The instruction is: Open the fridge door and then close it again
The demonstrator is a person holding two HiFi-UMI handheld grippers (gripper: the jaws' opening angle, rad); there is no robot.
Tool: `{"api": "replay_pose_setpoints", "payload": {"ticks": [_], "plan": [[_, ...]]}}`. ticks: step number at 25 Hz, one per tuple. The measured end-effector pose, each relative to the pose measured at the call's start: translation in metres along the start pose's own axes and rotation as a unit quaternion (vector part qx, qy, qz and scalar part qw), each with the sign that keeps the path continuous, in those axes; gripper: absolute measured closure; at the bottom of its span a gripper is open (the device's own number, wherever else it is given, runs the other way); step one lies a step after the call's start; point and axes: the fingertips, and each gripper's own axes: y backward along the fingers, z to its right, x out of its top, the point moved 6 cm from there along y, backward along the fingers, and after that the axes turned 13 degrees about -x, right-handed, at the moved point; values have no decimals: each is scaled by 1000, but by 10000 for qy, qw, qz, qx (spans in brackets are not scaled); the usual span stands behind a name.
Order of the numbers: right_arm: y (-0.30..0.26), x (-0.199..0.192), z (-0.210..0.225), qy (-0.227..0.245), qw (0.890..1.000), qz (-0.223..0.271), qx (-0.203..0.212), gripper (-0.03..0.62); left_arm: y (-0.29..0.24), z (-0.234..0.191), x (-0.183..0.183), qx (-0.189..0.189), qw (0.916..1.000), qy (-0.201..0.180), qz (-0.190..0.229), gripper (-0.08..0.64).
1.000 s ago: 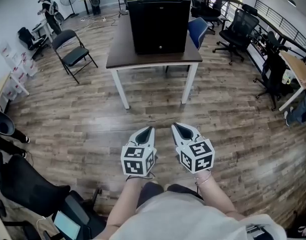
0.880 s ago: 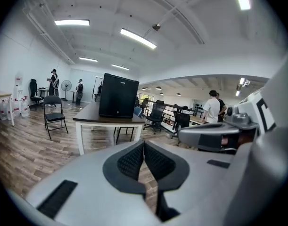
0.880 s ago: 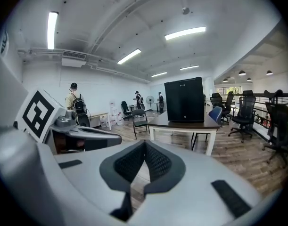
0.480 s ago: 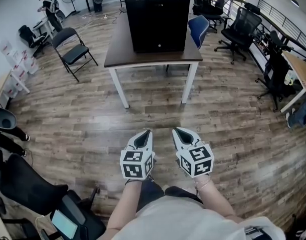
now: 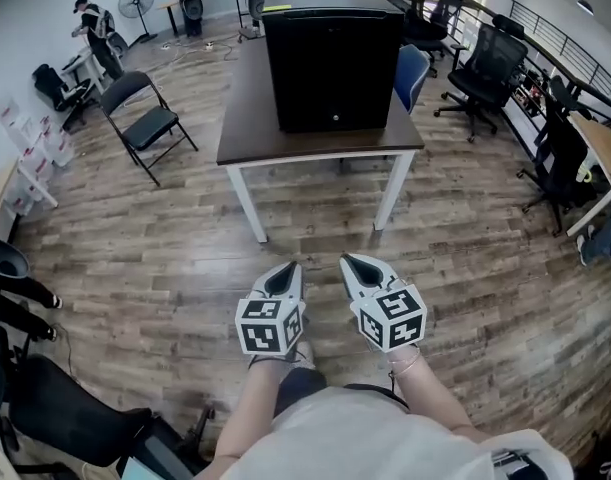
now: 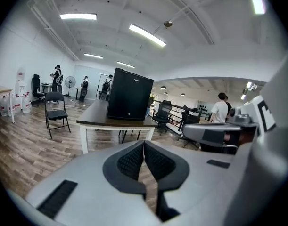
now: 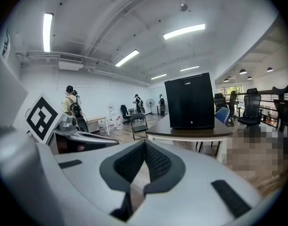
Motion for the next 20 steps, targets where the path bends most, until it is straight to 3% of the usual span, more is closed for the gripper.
{"api": "replay_pose_setpoints", "payload": {"ticks": [6, 13, 20], "plan": [[-78, 47, -13, 52, 9994, 217, -259, 594, -17, -84, 56, -140, 9996, -234, 64, 554], [-132, 38, -31, -65, 9992, -84, -383, 594, -36, -138, 65, -364, 9988, -302, -130, 554], [-180, 42, -17, -139, 9981, -332, -504, 594, -70, -173, 85, -522, 9981, -263, -214, 554]]}}
